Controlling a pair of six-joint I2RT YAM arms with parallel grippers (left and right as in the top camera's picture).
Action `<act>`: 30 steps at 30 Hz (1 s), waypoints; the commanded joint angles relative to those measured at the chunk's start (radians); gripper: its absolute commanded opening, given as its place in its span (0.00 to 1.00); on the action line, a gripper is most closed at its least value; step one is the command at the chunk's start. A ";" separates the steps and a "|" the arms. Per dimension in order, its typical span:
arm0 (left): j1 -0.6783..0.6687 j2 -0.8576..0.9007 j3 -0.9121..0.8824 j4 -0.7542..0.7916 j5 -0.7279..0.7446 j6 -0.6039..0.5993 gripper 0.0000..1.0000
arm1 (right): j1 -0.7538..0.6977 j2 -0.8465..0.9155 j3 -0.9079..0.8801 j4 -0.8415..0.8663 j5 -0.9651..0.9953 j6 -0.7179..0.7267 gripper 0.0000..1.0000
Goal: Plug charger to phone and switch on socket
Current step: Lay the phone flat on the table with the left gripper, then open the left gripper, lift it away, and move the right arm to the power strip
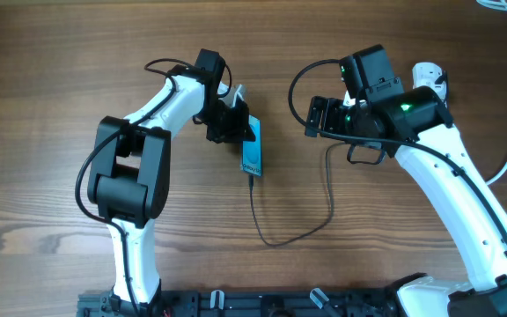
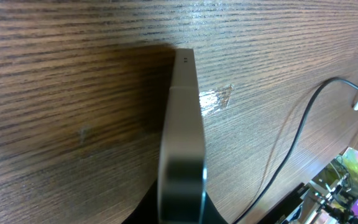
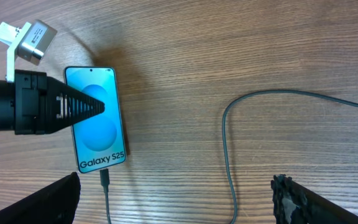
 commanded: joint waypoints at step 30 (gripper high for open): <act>0.003 0.018 -0.005 -0.032 -0.258 0.005 1.00 | -0.001 -0.016 -0.008 -0.027 0.026 -0.007 1.00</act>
